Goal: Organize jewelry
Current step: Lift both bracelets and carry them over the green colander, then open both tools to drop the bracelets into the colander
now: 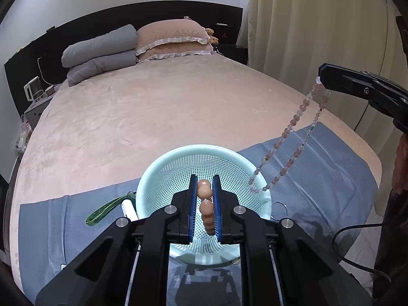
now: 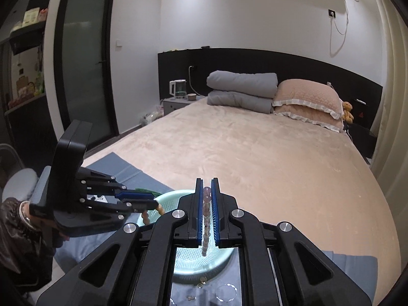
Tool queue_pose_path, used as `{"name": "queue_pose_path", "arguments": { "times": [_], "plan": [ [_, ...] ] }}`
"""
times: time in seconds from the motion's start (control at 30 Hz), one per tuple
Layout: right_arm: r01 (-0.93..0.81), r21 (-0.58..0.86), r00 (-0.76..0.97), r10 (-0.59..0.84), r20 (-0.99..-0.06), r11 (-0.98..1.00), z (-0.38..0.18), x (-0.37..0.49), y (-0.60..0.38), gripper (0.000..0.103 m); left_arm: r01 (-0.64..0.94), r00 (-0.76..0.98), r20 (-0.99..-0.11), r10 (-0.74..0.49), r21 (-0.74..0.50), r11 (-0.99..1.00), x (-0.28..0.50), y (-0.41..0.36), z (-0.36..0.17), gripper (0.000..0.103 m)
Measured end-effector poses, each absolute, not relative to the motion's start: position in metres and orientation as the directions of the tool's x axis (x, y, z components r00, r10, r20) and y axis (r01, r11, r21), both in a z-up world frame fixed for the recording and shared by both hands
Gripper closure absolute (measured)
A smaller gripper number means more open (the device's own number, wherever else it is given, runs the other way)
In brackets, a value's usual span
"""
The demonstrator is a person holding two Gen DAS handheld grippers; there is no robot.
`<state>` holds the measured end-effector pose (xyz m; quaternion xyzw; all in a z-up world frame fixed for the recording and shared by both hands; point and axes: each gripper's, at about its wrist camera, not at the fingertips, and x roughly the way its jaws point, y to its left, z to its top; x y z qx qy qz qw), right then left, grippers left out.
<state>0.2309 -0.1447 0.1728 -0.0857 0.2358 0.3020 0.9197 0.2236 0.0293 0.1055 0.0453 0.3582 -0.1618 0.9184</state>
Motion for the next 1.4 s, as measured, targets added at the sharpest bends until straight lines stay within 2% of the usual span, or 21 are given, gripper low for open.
{"name": "queue_pose_path", "arguments": {
  "times": [0.53, 1.03, 1.1, 1.17, 1.23, 1.33, 1.4],
  "plan": [
    [-0.612, 0.114, 0.499, 0.494, -0.712, 0.782, 0.023, 0.288, -0.102, 0.097, 0.319, 0.577, -0.772, -0.265, -0.085, 0.944, 0.264, 0.034, 0.025, 0.091],
    [-0.617, 0.107, 0.464, 0.471, -0.750, 0.779, 0.003, 0.289, -0.096, 0.094, 0.334, 0.528, -0.807, -0.264, -0.088, 0.938, 0.267, 0.024, -0.002, 0.090],
    [-0.614, 0.096, 0.470, 0.460, -0.753, 0.784, 0.004, 0.287, -0.097, 0.094, 0.331, 0.534, -0.806, -0.257, -0.080, 0.940, 0.264, 0.025, 0.000, 0.086],
    [-0.610, 0.088, 0.476, 0.453, -0.754, 0.787, 0.006, 0.285, -0.098, 0.094, 0.321, 0.543, -0.801, -0.252, -0.079, 0.944, 0.263, 0.028, 0.003, 0.069],
    [-0.608, 0.080, 0.483, 0.447, -0.753, 0.790, 0.009, 0.283, -0.100, 0.094, 0.311, 0.550, -0.797, -0.249, -0.082, 0.947, 0.260, 0.031, 0.007, 0.063],
    [-0.600, 0.065, 0.500, 0.437, -0.747, 0.797, 0.015, 0.278, -0.104, 0.082, 0.300, 0.560, -0.794, -0.237, -0.073, 0.951, 0.253, 0.035, 0.013, 0.055],
    [-0.595, 0.053, 0.517, 0.432, -0.739, 0.802, 0.021, 0.273, -0.107, 0.067, 0.294, 0.569, -0.791, -0.224, -0.058, 0.954, 0.247, 0.038, 0.017, 0.049]
  ]
}}
